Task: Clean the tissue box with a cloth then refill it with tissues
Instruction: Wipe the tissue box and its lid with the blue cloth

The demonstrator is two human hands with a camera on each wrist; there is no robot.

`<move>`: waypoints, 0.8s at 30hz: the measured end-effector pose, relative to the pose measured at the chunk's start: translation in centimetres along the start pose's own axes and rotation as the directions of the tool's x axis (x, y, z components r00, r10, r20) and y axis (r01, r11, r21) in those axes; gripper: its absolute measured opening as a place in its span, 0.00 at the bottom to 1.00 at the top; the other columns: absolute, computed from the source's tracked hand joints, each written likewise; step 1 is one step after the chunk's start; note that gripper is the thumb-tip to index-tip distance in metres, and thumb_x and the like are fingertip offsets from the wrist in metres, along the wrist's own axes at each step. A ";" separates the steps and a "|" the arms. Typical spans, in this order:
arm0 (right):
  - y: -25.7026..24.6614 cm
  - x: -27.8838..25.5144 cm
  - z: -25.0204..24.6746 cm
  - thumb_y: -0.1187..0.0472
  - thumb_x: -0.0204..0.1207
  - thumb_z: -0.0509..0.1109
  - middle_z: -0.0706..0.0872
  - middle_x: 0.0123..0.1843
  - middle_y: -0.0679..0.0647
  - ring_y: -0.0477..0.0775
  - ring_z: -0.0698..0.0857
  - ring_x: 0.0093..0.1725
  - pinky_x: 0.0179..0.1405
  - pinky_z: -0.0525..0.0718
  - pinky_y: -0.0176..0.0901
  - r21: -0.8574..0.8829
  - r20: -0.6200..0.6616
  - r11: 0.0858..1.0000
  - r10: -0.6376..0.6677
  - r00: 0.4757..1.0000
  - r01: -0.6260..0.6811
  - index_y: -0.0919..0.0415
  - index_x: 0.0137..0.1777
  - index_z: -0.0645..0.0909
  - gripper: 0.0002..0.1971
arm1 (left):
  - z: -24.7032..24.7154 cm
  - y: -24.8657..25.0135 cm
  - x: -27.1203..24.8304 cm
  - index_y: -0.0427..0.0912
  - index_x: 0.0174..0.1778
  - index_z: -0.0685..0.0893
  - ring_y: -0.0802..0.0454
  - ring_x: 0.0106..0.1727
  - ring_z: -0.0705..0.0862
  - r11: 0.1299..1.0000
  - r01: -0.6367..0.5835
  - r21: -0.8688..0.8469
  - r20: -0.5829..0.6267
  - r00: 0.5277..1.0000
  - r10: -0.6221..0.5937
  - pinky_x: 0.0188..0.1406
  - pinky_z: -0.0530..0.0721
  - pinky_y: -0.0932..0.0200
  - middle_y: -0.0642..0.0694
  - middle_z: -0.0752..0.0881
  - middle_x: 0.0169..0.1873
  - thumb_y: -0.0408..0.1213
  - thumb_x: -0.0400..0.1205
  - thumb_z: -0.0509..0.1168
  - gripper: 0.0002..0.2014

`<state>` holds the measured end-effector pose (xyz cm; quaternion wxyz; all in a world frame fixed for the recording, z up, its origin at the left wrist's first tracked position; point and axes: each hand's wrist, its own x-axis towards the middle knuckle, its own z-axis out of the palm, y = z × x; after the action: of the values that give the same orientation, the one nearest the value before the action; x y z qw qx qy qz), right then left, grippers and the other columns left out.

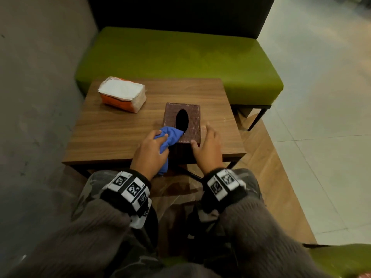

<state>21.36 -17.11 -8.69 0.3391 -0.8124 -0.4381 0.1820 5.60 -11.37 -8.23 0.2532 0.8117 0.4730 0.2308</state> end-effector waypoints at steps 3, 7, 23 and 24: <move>1.3 -3.3 2.3 0.64 0.72 0.76 0.66 0.79 0.65 0.64 0.65 0.79 0.76 0.63 0.48 0.207 0.047 0.977 0.038 0.998 -0.047 0.67 0.84 0.53 0.45 | 0.4 0.6 -0.7 0.37 0.58 0.86 0.41 0.56 0.82 0.998 -0.046 -0.036 -0.010 0.999 0.046 0.51 0.76 0.59 0.40 0.79 0.61 0.29 0.77 0.66 0.14; 1.3 -3.0 4.1 0.53 0.65 0.82 0.51 0.86 0.61 0.60 0.54 0.84 0.82 0.55 0.51 0.188 -0.004 0.980 -0.062 0.998 0.062 0.64 0.85 0.41 0.60 | 1.0 1.3 -1.4 0.39 0.60 0.85 0.46 0.58 0.81 0.992 -0.114 -0.061 0.062 0.991 0.118 0.52 0.73 0.66 0.42 0.79 0.60 0.29 0.77 0.66 0.15; 3.7 3.9 3.3 0.56 0.48 0.90 0.57 0.81 0.60 0.58 0.62 0.81 0.81 0.64 0.55 0.280 0.181 0.955 -0.157 0.971 0.102 0.56 0.85 0.38 0.74 | -0.7 0.0 4.3 0.36 0.50 0.86 0.43 0.47 0.82 0.995 -0.038 -0.097 -0.031 0.999 0.036 0.48 0.78 0.49 0.39 0.82 0.45 0.34 0.78 0.68 0.08; 3.8 4.0 3.4 0.55 0.47 0.90 0.60 0.79 0.58 0.57 0.65 0.79 0.79 0.67 0.55 0.287 0.183 0.952 -0.163 0.969 0.106 0.56 0.85 0.41 0.73 | -0.2 0.8 4.5 0.39 0.54 0.86 0.43 0.49 0.81 0.997 -0.061 -0.039 -0.048 0.997 0.059 0.48 0.77 0.48 0.39 0.81 0.46 0.37 0.79 0.67 0.11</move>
<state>23.84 -13.94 -13.78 0.4134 -0.7024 -0.4957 0.2999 7.98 -7.68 -7.00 0.2514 0.8146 0.4495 0.2669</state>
